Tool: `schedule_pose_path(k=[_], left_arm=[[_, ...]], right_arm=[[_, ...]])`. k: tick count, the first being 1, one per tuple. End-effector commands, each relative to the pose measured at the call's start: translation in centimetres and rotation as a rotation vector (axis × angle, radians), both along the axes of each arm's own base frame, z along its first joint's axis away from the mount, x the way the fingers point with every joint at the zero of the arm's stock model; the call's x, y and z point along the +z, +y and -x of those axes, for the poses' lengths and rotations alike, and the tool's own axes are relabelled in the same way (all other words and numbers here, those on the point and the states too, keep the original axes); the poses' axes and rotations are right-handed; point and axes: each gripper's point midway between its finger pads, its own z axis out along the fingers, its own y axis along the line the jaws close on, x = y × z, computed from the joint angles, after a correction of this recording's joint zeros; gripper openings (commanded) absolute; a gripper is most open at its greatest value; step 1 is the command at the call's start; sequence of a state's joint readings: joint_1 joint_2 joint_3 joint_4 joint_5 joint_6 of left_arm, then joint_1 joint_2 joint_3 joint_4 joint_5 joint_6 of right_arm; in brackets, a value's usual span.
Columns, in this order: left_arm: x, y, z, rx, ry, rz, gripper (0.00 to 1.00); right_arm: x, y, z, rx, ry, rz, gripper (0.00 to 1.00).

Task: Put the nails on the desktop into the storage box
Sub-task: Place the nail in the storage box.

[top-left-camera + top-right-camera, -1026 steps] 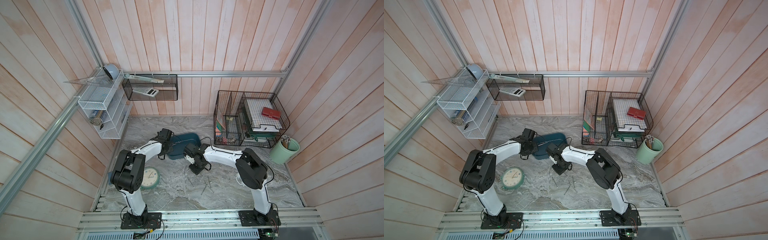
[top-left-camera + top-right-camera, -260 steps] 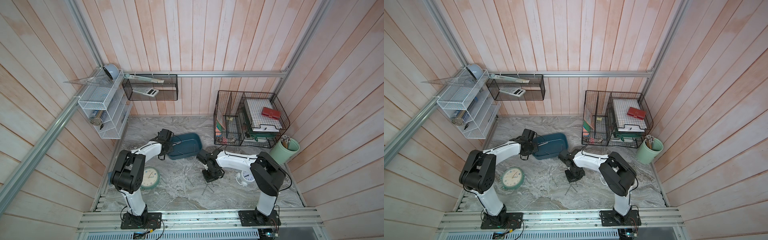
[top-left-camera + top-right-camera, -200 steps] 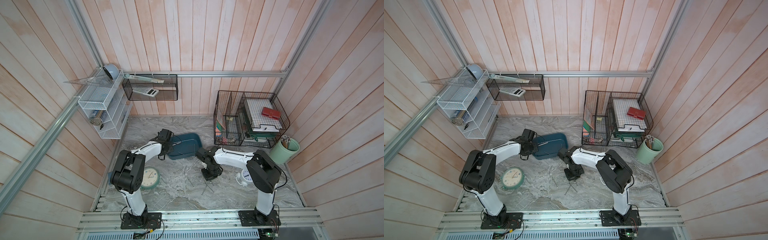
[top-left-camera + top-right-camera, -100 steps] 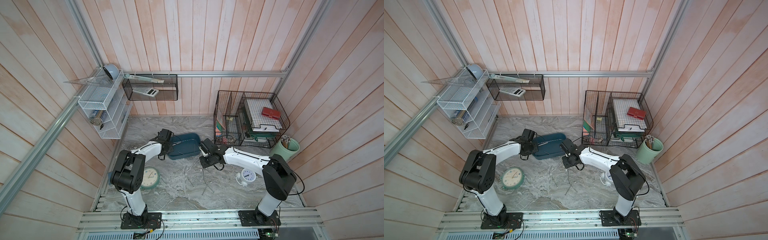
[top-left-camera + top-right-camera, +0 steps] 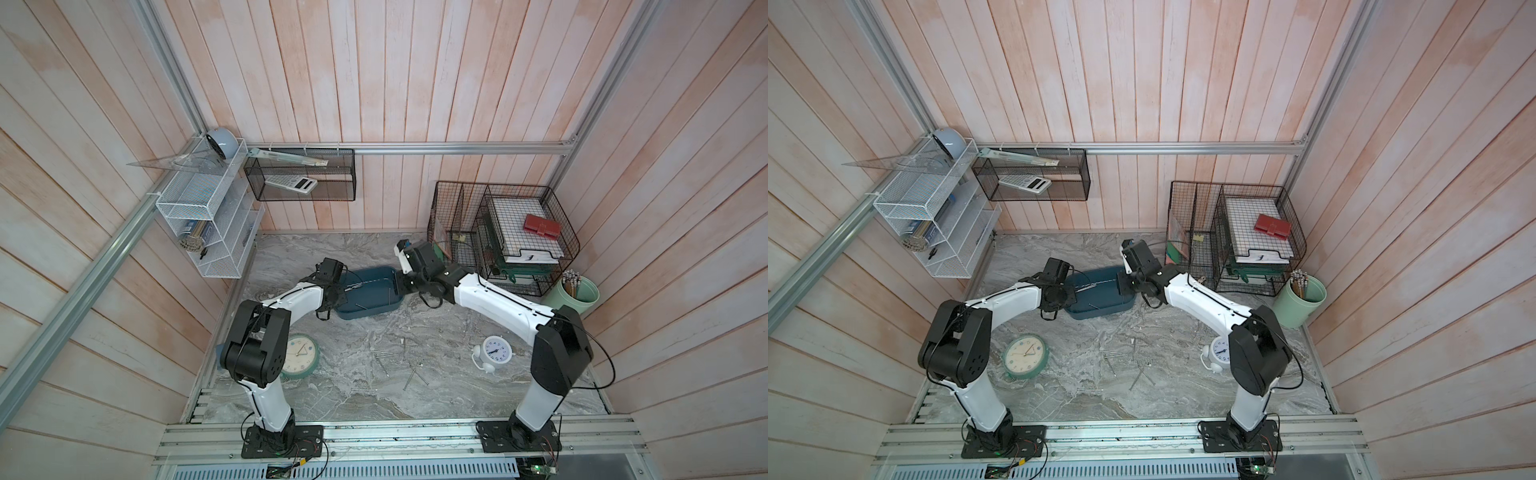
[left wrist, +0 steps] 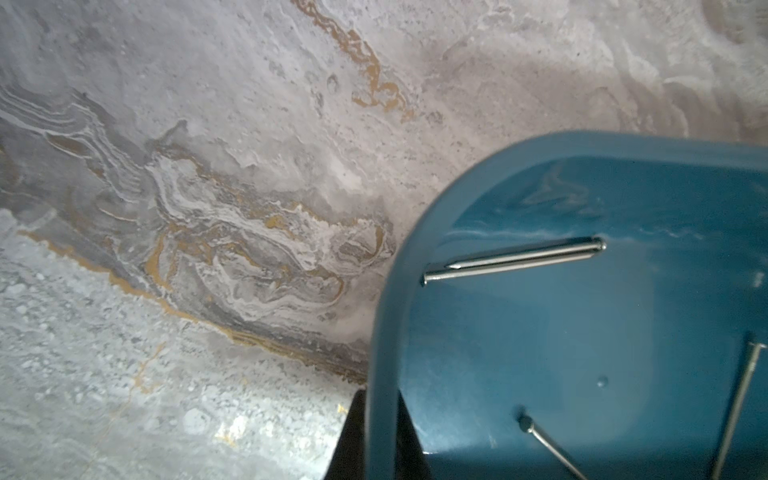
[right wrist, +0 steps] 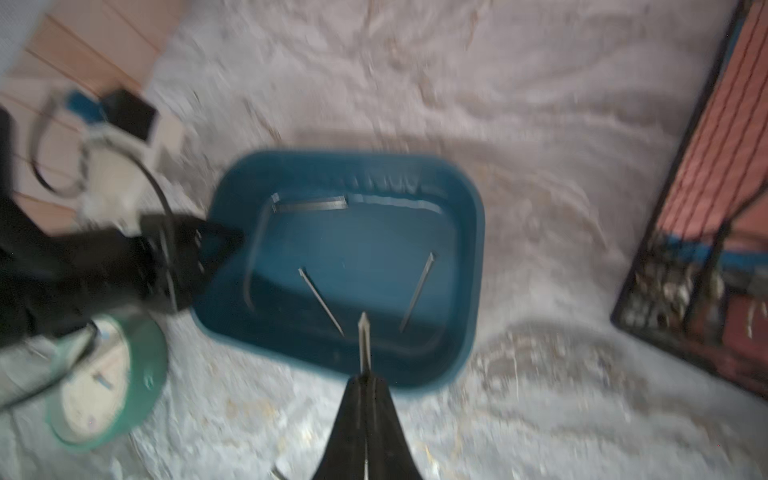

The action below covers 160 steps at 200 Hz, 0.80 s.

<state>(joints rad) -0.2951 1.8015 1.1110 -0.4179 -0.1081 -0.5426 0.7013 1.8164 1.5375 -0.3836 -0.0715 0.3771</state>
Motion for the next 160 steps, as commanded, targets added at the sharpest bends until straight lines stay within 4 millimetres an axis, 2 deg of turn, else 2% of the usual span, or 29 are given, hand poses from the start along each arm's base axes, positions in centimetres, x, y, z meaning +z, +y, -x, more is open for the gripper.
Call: schedule_pose_path(k=[1,37,61,71,83,100,111,131,160], left_arm=[[-3.0,-0.2,2.9,-0.036,0.134,0.005,0.0],[-2.9,-0.4,2.9,-0.034,0.131,0.013,0.0],[-2.8,-0.4,2.9,-0.034,0.126,0.017,0.0],[-2.8,-0.5,2.9,-0.035,0.127,0.02,0.0],[-2.8,-0.6,2.9,-0.035,0.127,0.024,0.0],[-2.8,-0.6,3.1,-0.032,0.128,0.027,0.0],[-2.9,-0.6,3.2,-0.028,0.13,0.028,0.0],[-2.9,-0.6,3.4,-0.022,0.132,0.033,0.0],[-3.1,-0.6,3.7,-0.02,0.134,0.032,0.0]], right_arm=[[-2.5,2.4,-0.6,0.068,0.145,-0.071,0.0],[-7.1,4.3,-0.7,0.063,0.283,-0.137,0.0],[-8.0,4.6,-0.6,0.073,0.297,-0.149,0.0],[-8.1,4.6,-0.5,0.078,0.318,-0.144,0.26],[-7.8,4.3,-0.4,0.076,0.328,-0.135,0.45],[-6.1,3.7,-0.3,0.072,0.297,-0.16,0.55],[-4.8,3.2,0.2,0.07,0.282,-0.182,0.57],[-2.8,1.6,2.3,0.049,0.288,-0.195,0.57],[-2.7,-3.0,6.9,-0.071,0.359,-0.134,0.51]])
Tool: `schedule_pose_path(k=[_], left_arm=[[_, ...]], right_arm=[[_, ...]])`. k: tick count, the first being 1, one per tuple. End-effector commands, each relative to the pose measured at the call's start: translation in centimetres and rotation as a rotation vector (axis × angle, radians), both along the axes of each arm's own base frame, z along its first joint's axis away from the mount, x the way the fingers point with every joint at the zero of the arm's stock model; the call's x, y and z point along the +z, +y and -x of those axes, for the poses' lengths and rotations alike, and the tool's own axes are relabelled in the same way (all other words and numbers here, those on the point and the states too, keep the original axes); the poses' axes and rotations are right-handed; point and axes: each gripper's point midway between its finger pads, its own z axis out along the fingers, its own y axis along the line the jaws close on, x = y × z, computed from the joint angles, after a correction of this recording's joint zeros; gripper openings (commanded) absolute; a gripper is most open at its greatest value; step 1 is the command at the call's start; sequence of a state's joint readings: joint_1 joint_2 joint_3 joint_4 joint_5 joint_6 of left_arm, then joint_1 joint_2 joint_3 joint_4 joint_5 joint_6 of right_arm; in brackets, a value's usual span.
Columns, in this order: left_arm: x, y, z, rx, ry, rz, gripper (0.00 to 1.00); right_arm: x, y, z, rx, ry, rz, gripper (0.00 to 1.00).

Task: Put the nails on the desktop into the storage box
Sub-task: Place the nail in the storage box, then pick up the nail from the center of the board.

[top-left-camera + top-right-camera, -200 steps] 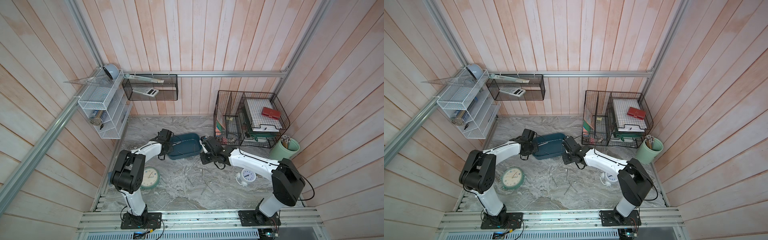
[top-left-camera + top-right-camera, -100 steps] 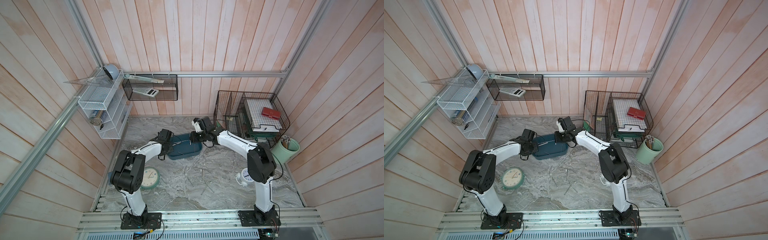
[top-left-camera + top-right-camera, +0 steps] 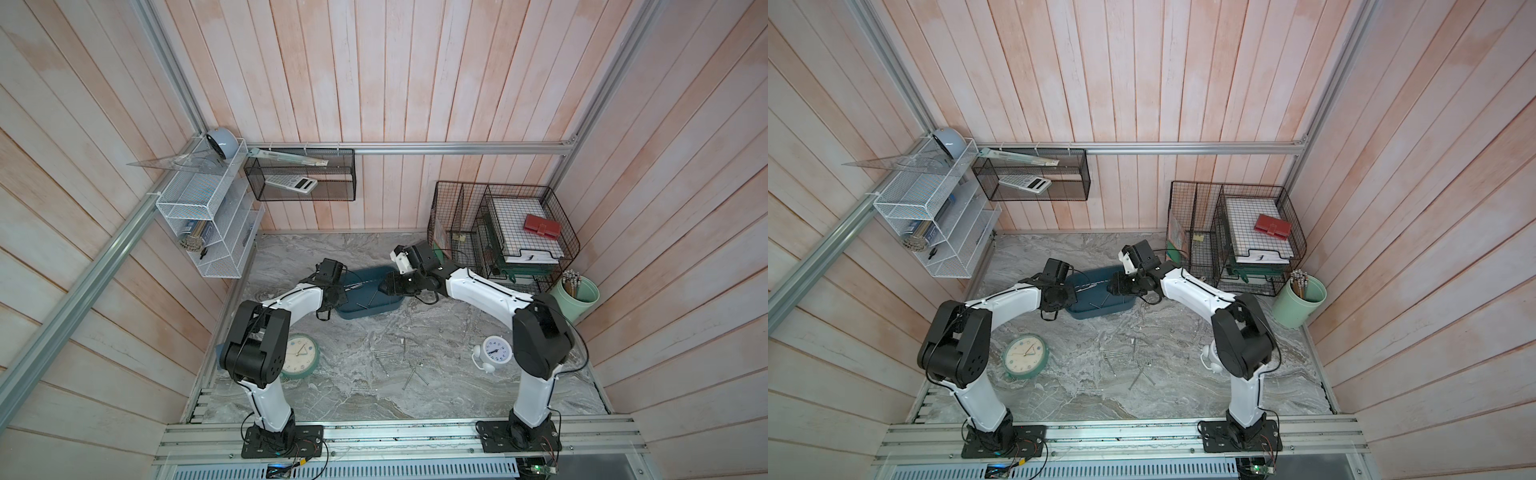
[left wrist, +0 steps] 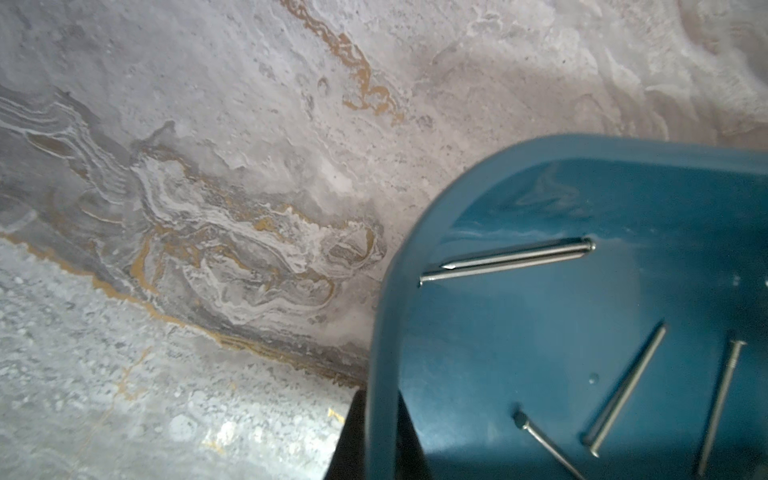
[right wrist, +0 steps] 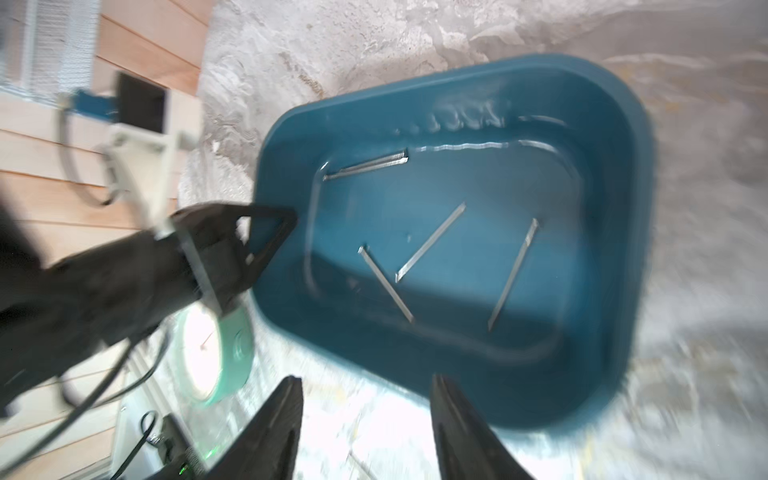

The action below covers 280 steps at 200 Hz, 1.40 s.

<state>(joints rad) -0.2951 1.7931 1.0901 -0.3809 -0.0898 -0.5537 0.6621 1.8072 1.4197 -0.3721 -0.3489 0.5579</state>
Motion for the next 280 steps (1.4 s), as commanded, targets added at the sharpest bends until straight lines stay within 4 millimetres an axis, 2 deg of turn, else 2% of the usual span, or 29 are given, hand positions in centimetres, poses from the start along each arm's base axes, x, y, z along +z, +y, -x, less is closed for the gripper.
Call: schedule_pose_path(k=[1,25,49,106,129,167,240,280], left_arm=[[-3.2,-0.3,3.8,-0.025,0.152,0.003,0.0],[-3.2,-0.2,3.8,-0.023,0.152,0.0,0.0],[-3.2,-0.2,3.6,-0.023,0.145,0.0,0.0],[-3.0,-0.3,3.4,-0.033,0.146,-0.01,0.0],[-3.0,-0.2,3.3,-0.035,0.148,-0.011,0.0],[-3.3,-0.3,3.3,-0.043,0.152,-0.011,0.0],[-4.0,-0.3,3.4,-0.048,0.161,-0.011,0.0],[-4.1,-0.3,3.4,-0.048,0.16,-0.002,0.0]], right_arm=[[0.8,-3.5,3.2,-0.095,0.062,0.05,0.51],[-1.2,-6.6,6.6,-0.163,0.129,0.14,0.48],[-4.9,-7.7,8.9,-0.173,0.225,0.236,0.46],[-10.0,-6.3,10.8,-0.034,0.342,0.484,0.43],[-11.7,-6.0,11.4,-0.021,0.375,0.521,0.42],[-12.9,-6.4,11.3,-0.028,0.378,0.575,0.39],[-14.4,-5.7,11.1,-0.018,0.405,0.593,0.36],[-15.7,-6.6,11.9,-0.008,0.445,0.668,0.27]])
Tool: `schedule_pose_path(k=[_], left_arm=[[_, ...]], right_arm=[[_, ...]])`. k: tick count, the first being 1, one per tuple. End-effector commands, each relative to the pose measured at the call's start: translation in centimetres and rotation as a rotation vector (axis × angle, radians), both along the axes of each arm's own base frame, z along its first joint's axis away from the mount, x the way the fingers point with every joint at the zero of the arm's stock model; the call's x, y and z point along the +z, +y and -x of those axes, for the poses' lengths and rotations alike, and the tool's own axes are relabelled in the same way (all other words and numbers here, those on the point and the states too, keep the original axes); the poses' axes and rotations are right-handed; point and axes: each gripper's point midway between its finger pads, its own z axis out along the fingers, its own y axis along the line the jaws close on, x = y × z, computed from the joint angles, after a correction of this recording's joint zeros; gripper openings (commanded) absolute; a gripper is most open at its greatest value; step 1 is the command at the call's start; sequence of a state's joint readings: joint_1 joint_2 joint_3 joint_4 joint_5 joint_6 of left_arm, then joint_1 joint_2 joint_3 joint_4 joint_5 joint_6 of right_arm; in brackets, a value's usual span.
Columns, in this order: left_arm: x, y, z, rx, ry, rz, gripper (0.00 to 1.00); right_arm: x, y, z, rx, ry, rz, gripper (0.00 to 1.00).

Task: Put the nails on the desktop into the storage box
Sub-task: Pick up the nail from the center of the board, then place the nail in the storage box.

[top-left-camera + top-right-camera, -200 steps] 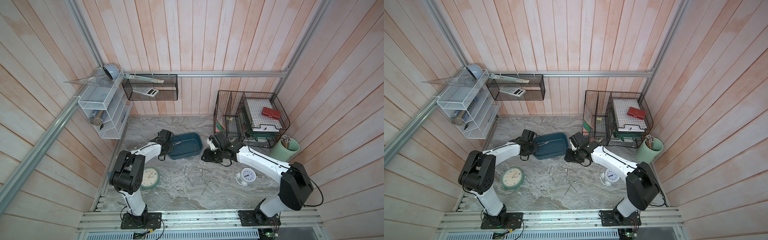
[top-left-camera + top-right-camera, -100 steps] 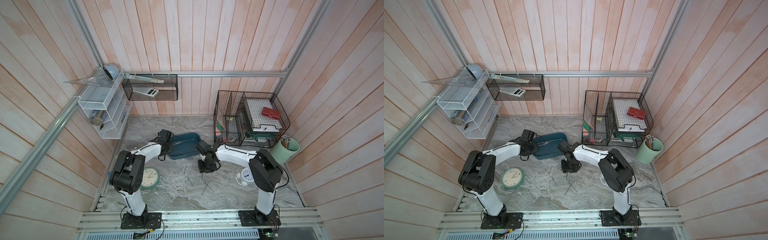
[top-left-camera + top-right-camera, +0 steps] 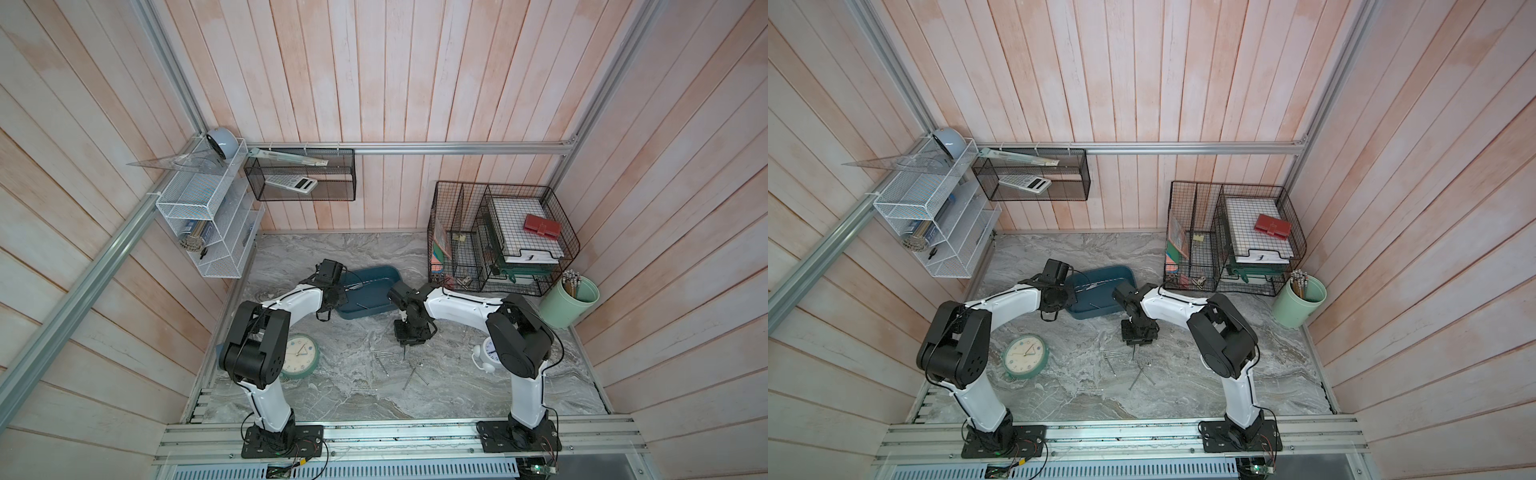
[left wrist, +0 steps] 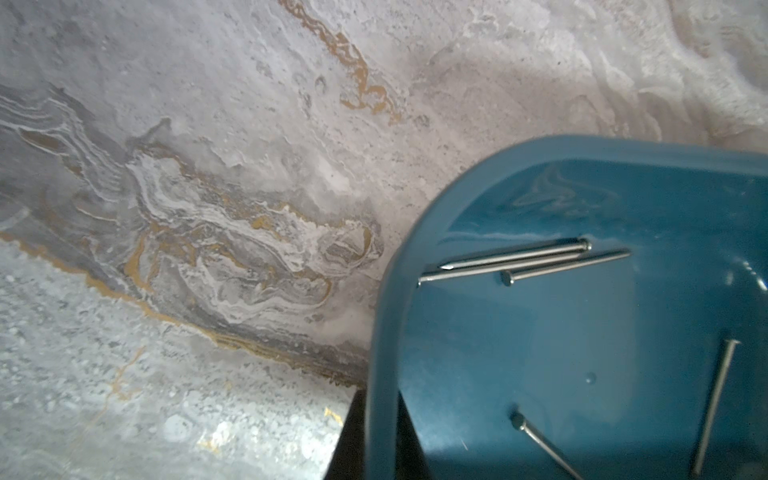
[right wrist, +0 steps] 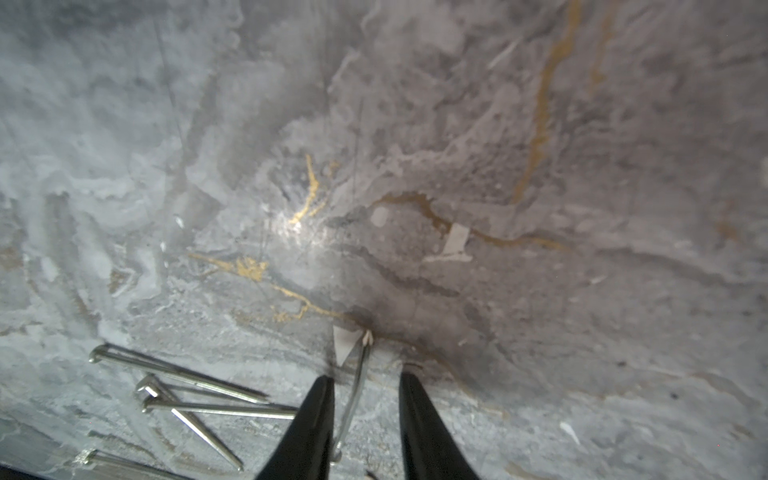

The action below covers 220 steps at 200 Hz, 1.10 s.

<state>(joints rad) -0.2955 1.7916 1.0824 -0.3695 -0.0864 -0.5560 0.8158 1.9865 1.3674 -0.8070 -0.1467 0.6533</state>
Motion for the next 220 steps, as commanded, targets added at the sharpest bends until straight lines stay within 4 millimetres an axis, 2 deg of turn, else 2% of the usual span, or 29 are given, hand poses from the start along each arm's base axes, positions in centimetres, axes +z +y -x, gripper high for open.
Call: schedule_pose_path(k=[1,9,25,64,86,99,119,156,178,204,220], left_arm=[[-4.1,-0.2,3.3,-0.047,0.165,-0.008,0.0],[-4.1,-0.2,3.3,-0.047,0.164,-0.009,0.0],[-4.1,-0.2,3.3,-0.047,0.162,-0.005,0.0],[-4.3,-0.2,3.4,-0.043,0.16,0.0,0.0],[-4.4,-0.2,3.4,-0.044,0.164,0.002,0.0],[-4.3,-0.3,3.3,-0.045,0.162,0.001,0.0],[-4.1,-0.3,3.2,-0.048,0.162,-0.001,0.0],[-3.9,-0.2,3.2,-0.05,0.165,-0.005,0.0],[-3.8,-0.3,3.2,-0.052,0.164,-0.004,0.0],[-3.5,-0.4,3.3,-0.052,0.159,-0.003,0.0],[-3.5,-0.5,3.4,-0.054,0.16,-0.001,0.0]], right_arm=[[-1.7,-1.2,1.0,0.019,0.047,0.093,0.26],[-2.0,-1.5,1.2,0.026,0.061,0.115,0.22],[-2.4,-2.0,1.6,0.043,0.082,0.16,0.19],[-4.0,-3.1,2.2,0.079,0.114,0.243,0.0],[-3.9,-3.6,1.5,0.082,0.093,0.261,0.0],[-3.2,-3.4,0.8,0.088,0.069,0.245,0.0],[-0.4,-2.4,-0.3,0.098,-0.002,0.181,0.0],[8.6,-0.8,-0.9,0.129,-0.134,0.008,0.0],[12.7,-0.2,-1.7,0.136,-0.207,-0.064,0.0],[15.8,2.0,-6.1,0.124,-0.355,-0.188,0.0],[15.9,3.9,-9.2,0.119,-0.347,-0.254,0.0]])
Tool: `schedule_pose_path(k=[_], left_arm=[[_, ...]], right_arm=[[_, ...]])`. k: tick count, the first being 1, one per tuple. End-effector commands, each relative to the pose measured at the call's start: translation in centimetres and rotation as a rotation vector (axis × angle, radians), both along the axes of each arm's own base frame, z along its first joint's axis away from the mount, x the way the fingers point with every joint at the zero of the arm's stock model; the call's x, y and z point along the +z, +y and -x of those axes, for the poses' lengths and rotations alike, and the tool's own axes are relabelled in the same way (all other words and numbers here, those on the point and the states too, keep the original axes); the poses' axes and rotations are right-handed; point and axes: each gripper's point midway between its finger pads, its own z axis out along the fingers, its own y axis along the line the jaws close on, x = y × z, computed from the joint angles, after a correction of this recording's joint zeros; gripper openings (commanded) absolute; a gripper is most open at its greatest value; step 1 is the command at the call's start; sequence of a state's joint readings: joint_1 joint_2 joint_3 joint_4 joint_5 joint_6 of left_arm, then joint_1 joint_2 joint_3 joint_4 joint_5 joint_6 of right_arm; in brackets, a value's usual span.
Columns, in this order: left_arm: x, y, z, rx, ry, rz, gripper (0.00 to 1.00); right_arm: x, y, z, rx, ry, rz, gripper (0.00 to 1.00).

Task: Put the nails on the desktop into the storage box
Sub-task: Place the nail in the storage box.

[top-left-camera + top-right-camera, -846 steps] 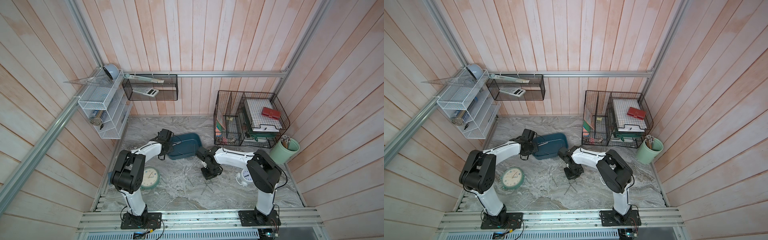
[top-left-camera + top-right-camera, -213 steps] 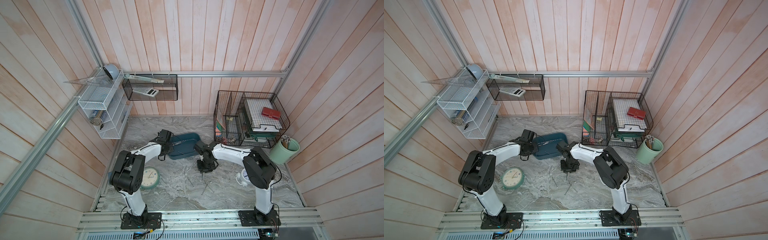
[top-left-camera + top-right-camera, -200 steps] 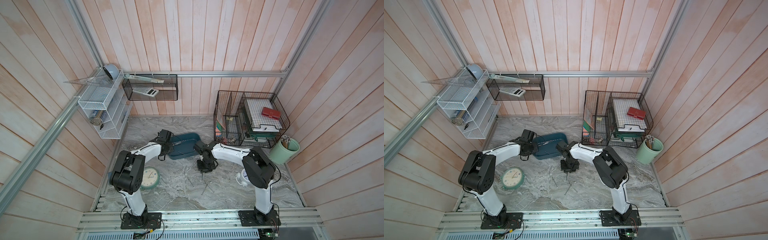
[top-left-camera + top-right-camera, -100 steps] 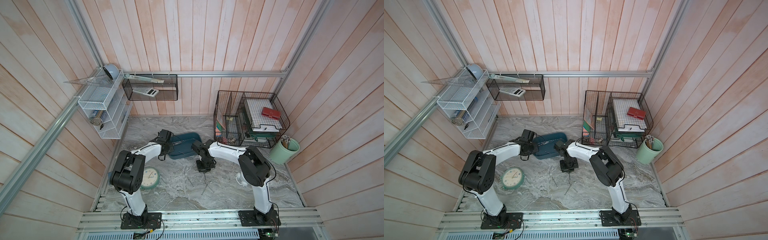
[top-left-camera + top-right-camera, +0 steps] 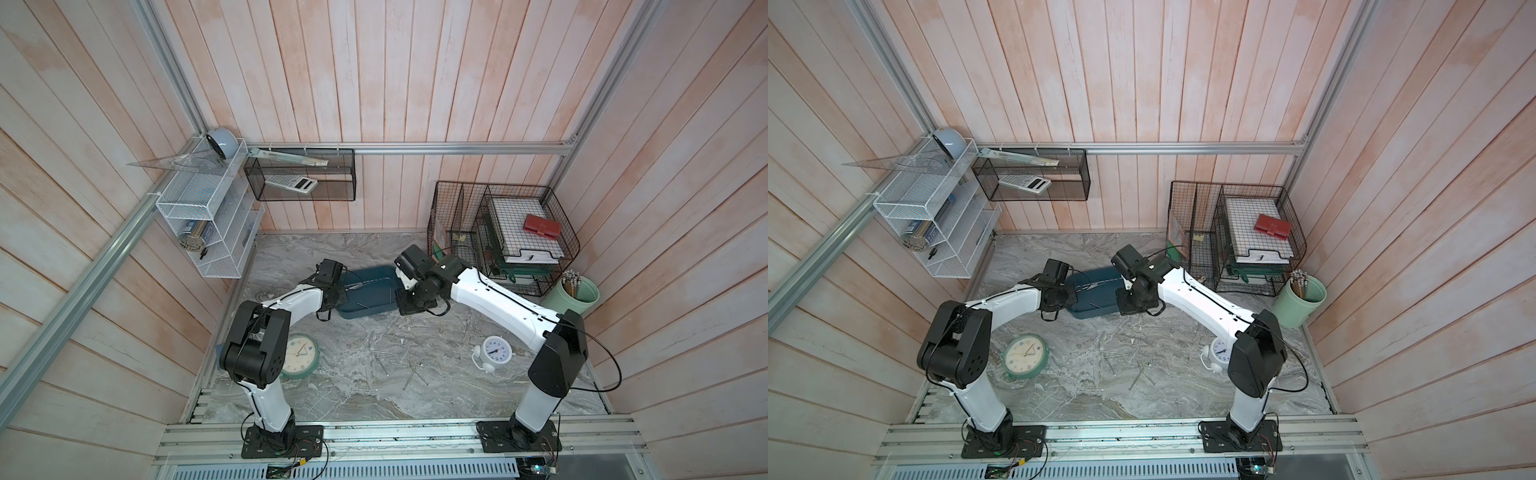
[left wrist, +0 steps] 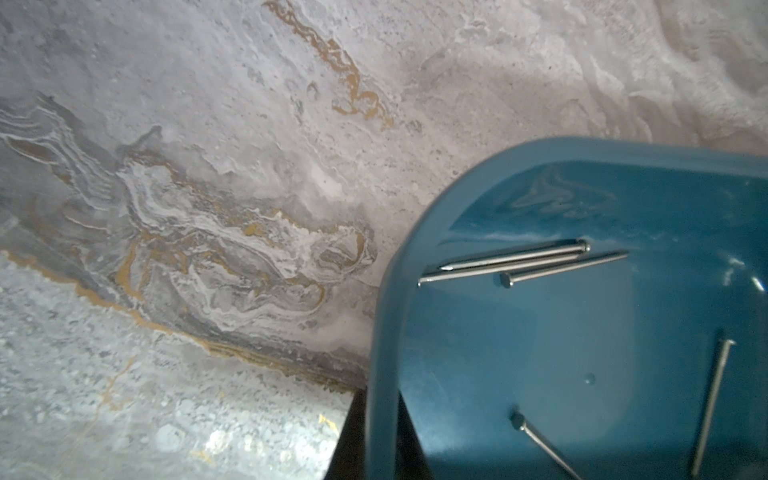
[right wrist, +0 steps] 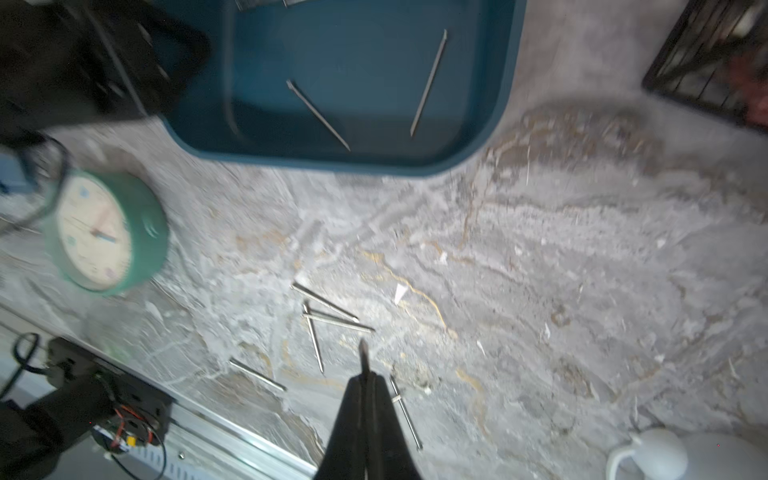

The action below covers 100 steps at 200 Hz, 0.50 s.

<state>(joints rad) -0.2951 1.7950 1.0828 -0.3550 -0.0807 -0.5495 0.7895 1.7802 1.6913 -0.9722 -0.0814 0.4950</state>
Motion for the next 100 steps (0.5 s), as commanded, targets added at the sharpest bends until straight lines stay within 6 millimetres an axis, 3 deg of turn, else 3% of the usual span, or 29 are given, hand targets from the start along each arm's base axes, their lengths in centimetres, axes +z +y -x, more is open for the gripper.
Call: schedule_pose_path(k=[1,44,62,76,100], left_arm=[[-3.5,-0.4,3.7,-0.047,0.168,-0.006,0.0],[-3.4,-0.6,3.3,-0.049,0.168,-0.005,0.0],[-3.5,-0.8,3.3,-0.051,0.17,-0.003,0.0],[-3.5,-0.8,3.3,-0.051,0.171,-0.002,0.0],[-3.6,-0.7,3.4,-0.053,0.173,-0.004,0.0]], right_arm=[[-1.0,1.8,-4.3,0.016,-0.004,-0.049,0.0],[-3.8,6.2,-9.9,0.069,0.075,-0.058,0.0],[-5.5,7.0,-10.9,0.082,0.118,-0.054,0.0],[-6.5,7.3,-10.4,0.104,0.17,-0.058,0.0],[-7.0,6.9,-9.8,0.114,0.191,-0.044,0.33]])
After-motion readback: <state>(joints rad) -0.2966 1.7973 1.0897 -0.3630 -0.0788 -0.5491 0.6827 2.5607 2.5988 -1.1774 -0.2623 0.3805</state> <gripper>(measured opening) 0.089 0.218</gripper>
